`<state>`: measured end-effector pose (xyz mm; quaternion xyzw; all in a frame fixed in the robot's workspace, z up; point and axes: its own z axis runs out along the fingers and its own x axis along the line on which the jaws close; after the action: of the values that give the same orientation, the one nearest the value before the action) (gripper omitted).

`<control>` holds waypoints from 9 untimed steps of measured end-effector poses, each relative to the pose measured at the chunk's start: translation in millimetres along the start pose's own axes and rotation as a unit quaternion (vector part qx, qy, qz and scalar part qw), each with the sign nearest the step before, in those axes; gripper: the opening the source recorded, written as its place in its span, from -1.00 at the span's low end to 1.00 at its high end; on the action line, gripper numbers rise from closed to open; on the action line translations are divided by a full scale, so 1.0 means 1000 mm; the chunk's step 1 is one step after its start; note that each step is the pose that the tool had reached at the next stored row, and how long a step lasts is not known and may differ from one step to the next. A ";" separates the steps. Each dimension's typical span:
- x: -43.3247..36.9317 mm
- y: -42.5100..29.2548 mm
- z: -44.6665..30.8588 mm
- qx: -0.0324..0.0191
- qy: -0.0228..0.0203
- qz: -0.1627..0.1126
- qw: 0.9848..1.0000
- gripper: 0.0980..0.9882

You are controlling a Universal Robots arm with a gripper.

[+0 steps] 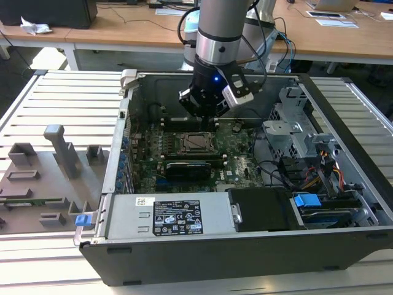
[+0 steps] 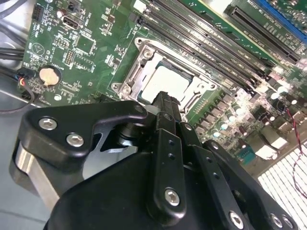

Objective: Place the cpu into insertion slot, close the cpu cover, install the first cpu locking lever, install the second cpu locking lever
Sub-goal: 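Install the first cpu locking lever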

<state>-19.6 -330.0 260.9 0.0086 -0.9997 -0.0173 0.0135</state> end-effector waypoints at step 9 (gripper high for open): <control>0.0000 0.0000 -0.0004 0.000 0.000 0.000 1.000 -0.98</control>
<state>-19.6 -330.0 261.2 0.0085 -0.9997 -0.0173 0.0135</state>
